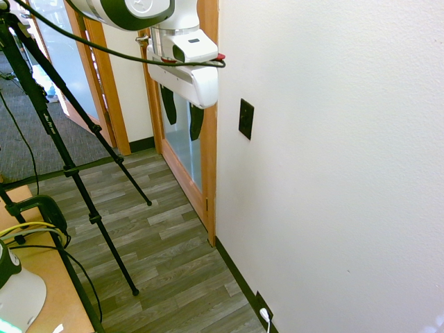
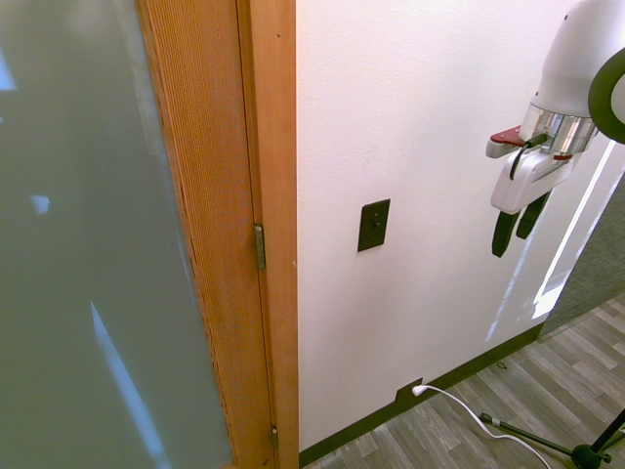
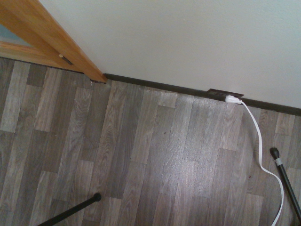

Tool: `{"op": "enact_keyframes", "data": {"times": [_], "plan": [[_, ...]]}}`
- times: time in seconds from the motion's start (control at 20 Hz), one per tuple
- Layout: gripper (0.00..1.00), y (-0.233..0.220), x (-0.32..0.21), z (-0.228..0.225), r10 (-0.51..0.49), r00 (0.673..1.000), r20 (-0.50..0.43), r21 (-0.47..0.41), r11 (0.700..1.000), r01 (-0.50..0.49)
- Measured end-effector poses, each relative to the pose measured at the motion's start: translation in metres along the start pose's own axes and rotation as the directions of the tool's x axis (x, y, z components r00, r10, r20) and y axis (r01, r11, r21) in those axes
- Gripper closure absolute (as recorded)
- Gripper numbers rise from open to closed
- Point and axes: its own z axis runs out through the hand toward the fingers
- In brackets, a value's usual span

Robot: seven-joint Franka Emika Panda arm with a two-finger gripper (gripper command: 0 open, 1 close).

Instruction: Turn off the light

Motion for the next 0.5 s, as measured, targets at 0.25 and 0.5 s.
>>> {"op": "enact_keyframes", "data": {"times": [0.25,0.5], "plan": [[0.00,-0.007,0.004,0.000,-0.002,1.000,-0.019,0.024,1.000,0.002],[0.00,-0.047,0.009,0.001,-0.009,0.994,-0.108,0.114,0.993,0.021]]}}
